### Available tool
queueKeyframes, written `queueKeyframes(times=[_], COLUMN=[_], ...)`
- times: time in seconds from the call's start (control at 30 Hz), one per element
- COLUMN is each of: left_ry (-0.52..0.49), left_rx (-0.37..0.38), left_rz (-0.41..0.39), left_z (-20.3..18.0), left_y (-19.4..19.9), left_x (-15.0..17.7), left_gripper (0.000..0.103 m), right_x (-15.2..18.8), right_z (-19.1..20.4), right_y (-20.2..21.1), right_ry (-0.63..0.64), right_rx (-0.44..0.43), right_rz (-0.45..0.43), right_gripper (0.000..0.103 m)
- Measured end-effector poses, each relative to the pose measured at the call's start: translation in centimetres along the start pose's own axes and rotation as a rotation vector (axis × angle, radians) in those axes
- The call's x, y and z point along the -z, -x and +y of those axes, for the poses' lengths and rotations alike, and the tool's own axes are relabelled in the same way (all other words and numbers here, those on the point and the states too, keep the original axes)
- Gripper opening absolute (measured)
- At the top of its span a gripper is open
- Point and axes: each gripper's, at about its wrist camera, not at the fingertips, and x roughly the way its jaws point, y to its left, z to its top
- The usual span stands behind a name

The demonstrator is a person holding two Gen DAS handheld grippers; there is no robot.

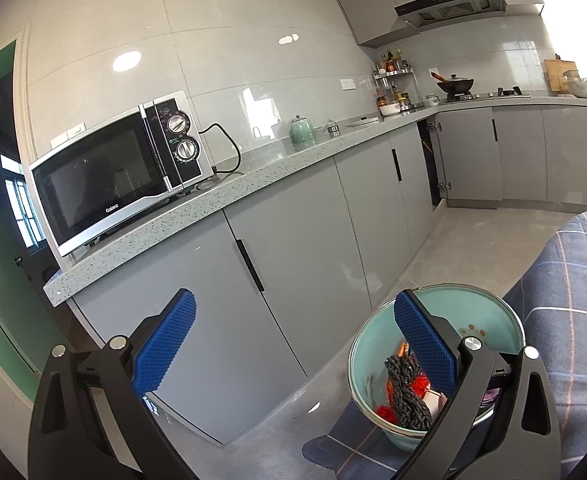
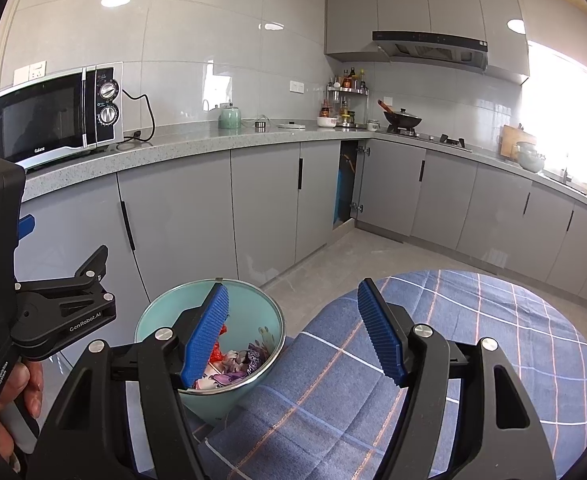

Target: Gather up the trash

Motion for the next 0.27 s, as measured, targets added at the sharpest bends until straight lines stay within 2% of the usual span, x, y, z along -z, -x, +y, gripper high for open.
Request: queueKeyframes(times=[0.27], left_ry=[0.005], left_rx=[-0.003], left_rz=[-0.003], left_z=[0.14], left_y=[0.10], left_x=[0.00], left_gripper=[0.098], right_x=[0.22], right_z=[0.06], right_y=[0.01], right_ry=[-0.003], right_rx=[0.001], right_rz=[0.002], right_gripper=[0.067])
